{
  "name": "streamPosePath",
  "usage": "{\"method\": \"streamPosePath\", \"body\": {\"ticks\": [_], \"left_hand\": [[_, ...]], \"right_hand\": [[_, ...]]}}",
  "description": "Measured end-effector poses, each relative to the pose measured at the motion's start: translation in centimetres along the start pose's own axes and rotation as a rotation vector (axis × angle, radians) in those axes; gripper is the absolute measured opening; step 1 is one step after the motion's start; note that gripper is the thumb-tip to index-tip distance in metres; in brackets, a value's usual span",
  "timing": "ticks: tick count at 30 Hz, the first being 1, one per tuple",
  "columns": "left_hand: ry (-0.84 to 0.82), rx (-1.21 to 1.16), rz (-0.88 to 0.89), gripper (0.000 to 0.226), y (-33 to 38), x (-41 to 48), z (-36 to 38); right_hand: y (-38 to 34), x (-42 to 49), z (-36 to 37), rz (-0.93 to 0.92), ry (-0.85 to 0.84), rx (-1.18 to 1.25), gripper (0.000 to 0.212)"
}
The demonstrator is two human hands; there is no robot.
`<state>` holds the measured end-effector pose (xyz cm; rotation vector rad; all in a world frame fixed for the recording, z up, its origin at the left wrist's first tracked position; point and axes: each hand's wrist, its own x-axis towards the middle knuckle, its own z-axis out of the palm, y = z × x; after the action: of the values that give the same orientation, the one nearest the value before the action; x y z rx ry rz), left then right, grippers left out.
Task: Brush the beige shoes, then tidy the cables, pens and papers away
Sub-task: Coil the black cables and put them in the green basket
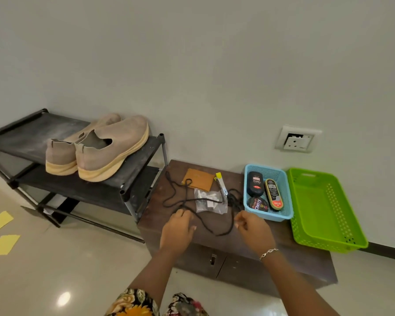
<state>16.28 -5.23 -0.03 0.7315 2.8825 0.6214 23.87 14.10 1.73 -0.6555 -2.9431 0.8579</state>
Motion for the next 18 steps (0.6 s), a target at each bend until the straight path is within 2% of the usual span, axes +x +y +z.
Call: {"method": "streamPosePath", "body": {"ticks": [9, 13, 18], "left_hand": [[-0.074, -0.002, 0.08, 0.029, -1.2, 0.3, 0.6], [-0.083, 0.004, 0.097, 0.03, -2.1, 2.1, 0.8], [-0.088, -0.033, 0.05, 0.029, -3.2, 4.0, 1.5]], "right_hand": [[-0.8, 0.5, 3.9, 0.152, -0.062, -0.115, 0.02], [-2.2, 3.9, 4.8, 0.028, -0.083, -0.271, 0.028], [-3.4, 8.7, 6.5, -0.18, -0.203, -0.39, 0.038]]}}
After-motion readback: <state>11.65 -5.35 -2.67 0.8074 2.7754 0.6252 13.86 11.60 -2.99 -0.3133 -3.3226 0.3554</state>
